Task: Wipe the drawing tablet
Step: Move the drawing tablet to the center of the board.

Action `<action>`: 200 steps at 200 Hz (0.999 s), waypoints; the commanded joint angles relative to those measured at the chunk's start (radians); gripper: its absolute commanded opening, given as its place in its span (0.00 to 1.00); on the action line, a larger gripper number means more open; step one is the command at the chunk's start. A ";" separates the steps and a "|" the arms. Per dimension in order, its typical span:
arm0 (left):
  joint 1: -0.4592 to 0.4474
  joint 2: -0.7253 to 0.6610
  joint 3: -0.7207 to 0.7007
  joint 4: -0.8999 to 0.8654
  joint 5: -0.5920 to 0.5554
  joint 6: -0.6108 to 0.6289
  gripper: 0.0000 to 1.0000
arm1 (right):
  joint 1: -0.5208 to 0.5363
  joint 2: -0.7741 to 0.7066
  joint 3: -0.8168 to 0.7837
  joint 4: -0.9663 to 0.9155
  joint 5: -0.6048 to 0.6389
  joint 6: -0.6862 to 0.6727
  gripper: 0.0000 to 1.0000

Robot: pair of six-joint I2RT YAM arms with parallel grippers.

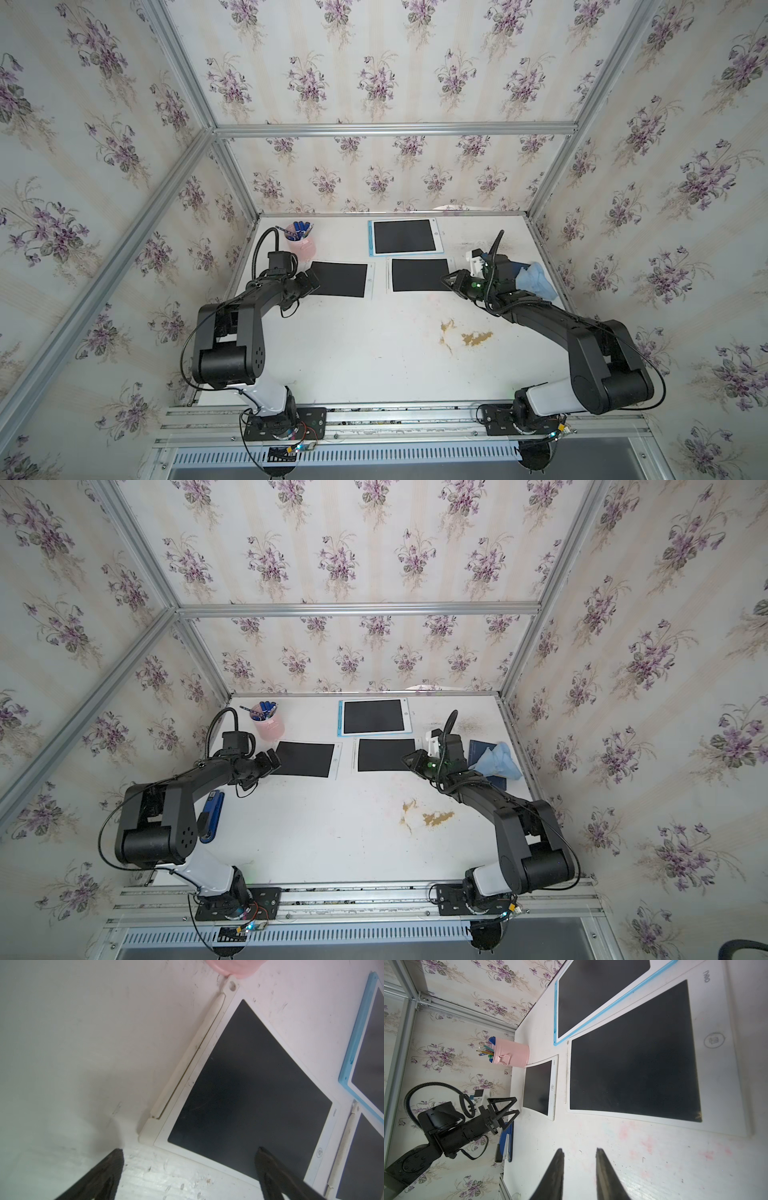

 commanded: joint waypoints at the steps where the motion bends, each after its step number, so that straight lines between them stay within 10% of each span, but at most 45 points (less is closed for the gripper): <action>1: 0.003 0.049 0.033 0.048 0.050 -0.046 1.00 | 0.000 -0.002 0.009 0.035 -0.015 0.004 0.28; 126: -0.039 0.035 -0.014 0.084 0.284 -0.130 1.00 | -0.017 0.025 0.003 0.060 -0.025 0.025 0.28; 200: -0.202 -0.087 -0.043 -0.008 0.154 -0.131 1.00 | -0.018 0.026 0.005 0.039 -0.013 0.005 0.28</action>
